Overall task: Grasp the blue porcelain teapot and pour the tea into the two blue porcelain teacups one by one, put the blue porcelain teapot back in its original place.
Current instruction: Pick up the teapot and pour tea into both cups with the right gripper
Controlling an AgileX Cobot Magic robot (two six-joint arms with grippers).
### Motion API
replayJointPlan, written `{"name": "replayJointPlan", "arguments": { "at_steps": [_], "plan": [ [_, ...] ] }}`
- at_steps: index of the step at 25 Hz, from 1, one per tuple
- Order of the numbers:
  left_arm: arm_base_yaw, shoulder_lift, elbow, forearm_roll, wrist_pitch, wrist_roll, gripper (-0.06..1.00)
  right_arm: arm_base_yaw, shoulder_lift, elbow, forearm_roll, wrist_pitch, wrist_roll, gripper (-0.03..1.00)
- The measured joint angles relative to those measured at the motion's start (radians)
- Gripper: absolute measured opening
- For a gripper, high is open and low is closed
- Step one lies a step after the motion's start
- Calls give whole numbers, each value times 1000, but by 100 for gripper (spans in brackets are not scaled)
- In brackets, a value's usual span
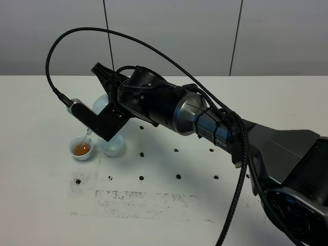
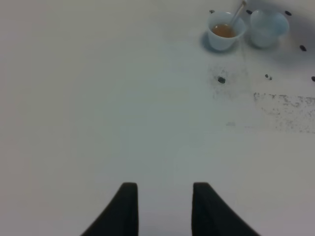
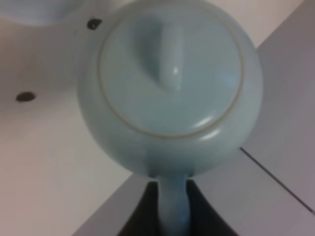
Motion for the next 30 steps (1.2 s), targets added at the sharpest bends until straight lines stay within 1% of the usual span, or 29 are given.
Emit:
{"name": "replayJointPlan", "arguments": {
  "at_steps": [14,17,20,24,28,30],
  "plan": [
    [0,0,0,0,0,0,30,1,0,0,-18,-11,1,3],
    [0,0,0,0,0,0,30,1,0,0,10,-11,2,3],
    [0,0,0,0,0,0,30,0,0,0,59,-11,2,3],
    [0,0,0,0,0,0,30,-19,0,0,164,-11,-1,3],
    [0,0,0,0,0,0,30,-58,0,-22,340,2,-34,3],
    [0,0,0,0,0,0,30,-81,0,-46,454,25,-52,3]
  ]
}}
